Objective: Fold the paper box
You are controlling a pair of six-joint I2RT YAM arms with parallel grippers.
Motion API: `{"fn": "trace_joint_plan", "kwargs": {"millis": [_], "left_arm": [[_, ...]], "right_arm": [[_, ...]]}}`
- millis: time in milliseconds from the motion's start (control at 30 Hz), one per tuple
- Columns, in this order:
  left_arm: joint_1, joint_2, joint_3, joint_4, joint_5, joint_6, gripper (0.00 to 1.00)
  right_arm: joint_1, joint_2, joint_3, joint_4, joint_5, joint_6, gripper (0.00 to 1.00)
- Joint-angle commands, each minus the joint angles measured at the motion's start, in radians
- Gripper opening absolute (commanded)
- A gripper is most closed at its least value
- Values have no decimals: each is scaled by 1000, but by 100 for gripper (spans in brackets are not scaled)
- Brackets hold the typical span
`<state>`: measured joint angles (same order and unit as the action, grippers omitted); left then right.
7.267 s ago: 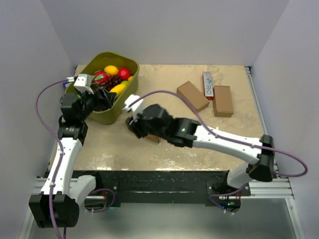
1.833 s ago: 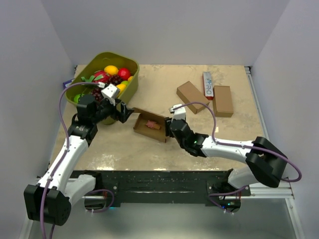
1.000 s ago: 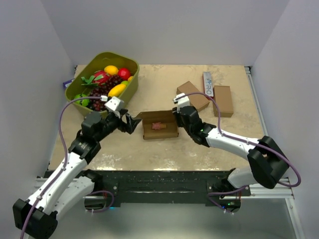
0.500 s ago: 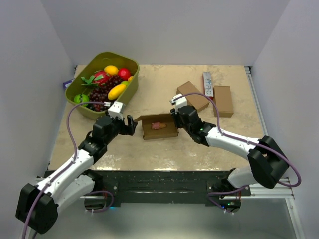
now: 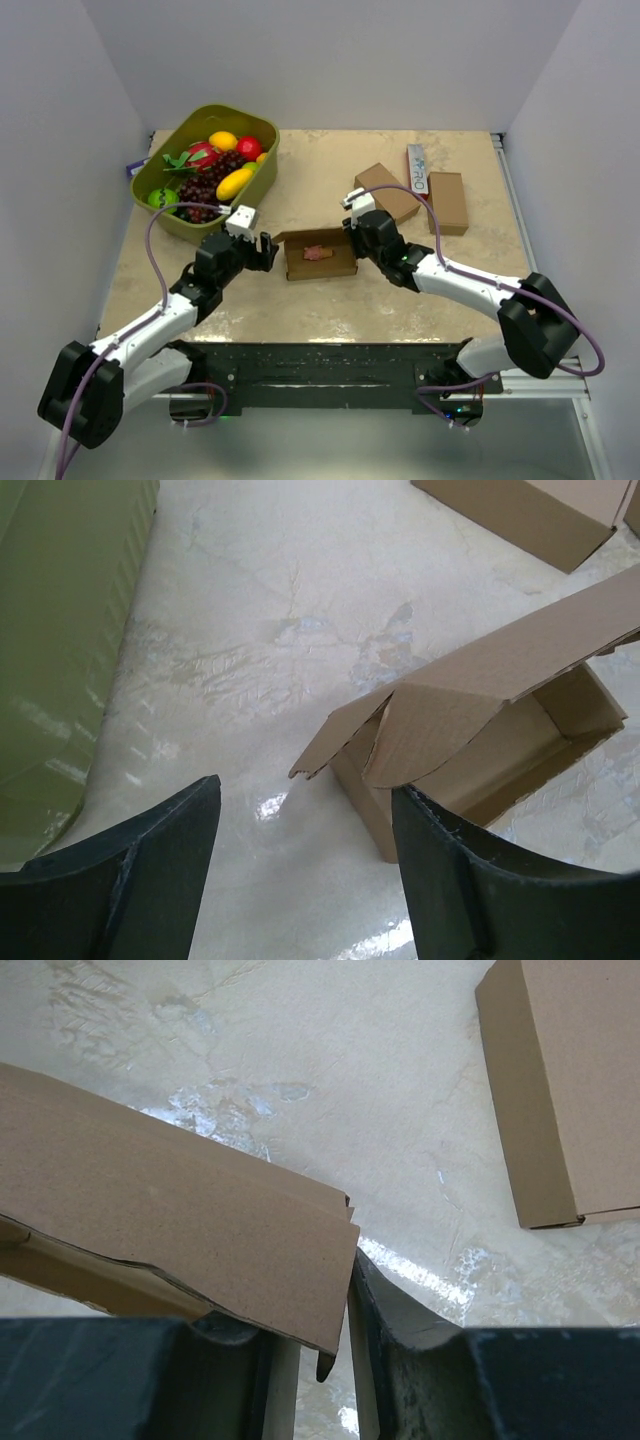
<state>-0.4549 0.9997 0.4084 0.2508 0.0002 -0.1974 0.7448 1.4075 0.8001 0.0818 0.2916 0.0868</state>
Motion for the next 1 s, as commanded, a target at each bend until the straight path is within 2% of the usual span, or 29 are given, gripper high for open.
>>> {"fn": "trace_joint_plan", "kwargs": {"millis": [0, 500, 600, 700, 733, 967], "left_arm": [[-5, 39, 1, 143, 34, 42, 71], [-7, 158, 15, 245, 67, 72, 56], [-7, 171, 20, 266, 78, 78, 50], [-8, 185, 24, 268, 90, 79, 40], [-10, 188, 26, 269, 101, 78, 35], [-27, 220, 50, 271, 112, 47, 14]], "right_arm": [[-4, 11, 59, -30, -9, 25, 26], [-5, 39, 62, -71, 21, 45, 21], [-7, 45, 62, -65, 27, 44, 20], [-5, 48, 67, -71, 32, 45, 19], [-7, 48, 68, -76, 35, 48, 18], [-5, 48, 76, -79, 78, 102, 11]]}}
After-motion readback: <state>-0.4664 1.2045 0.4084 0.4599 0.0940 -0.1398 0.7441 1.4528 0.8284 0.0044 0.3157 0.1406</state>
